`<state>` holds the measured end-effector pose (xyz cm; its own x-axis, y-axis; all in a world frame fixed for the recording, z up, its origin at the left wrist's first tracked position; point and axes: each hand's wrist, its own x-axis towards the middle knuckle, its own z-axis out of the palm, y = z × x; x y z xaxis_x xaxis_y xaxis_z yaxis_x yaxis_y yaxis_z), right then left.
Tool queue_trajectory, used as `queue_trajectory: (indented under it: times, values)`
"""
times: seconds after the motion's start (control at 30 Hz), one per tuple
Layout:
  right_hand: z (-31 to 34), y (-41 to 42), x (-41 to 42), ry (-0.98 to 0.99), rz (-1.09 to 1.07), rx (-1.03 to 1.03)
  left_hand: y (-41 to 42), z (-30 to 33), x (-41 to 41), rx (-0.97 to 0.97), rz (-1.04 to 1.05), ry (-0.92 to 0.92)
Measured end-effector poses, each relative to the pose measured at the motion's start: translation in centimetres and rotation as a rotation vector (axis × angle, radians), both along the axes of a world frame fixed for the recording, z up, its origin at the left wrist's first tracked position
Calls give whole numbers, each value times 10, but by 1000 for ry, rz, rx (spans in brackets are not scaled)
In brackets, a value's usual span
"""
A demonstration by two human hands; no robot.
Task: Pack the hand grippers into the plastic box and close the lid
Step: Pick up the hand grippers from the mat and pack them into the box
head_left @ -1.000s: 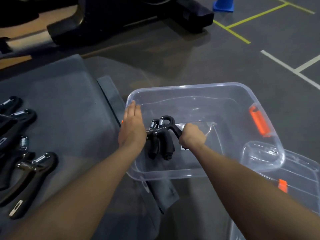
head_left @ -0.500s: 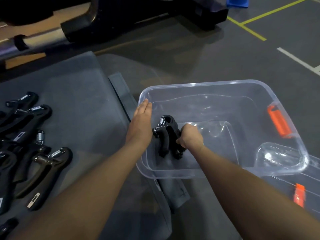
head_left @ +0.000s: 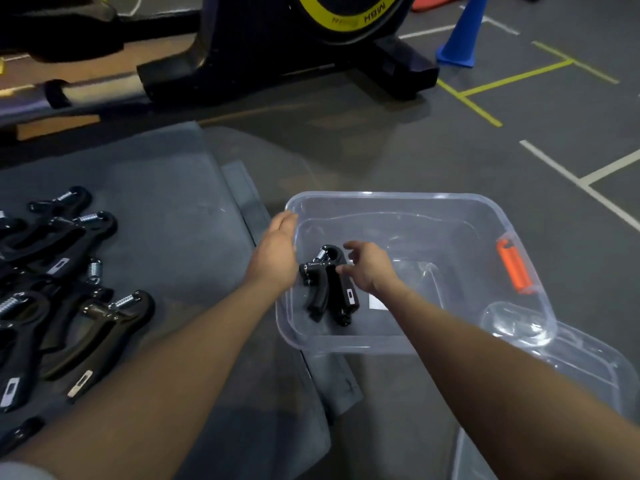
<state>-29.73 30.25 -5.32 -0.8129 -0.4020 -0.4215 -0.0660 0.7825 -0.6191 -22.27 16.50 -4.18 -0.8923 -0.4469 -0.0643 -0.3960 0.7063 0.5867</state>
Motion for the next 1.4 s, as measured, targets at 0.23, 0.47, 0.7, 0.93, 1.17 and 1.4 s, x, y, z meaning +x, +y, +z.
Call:
queue_trajectory:
  times: [0.23,0.47,0.7,0.93,1.17,1.4]
  values:
    - [76,-50,47,63,11,-272,-38,51,85,-31,130,20]
    - [72,-129,147,21,155,-229,-92,56,221,-53,301,-122]
    - [22,-192,236,19,348,-64,-142,24,323,-8,405,-256]
    - [-2,-225,264,0,242,123,-161,2,337,20,423,-217]
    - [-11,-248,267,-72,16,102,-171,-6,335,17,418,-226]
    - [15,-216,245,53,52,249,-163,6,316,7,372,-228]
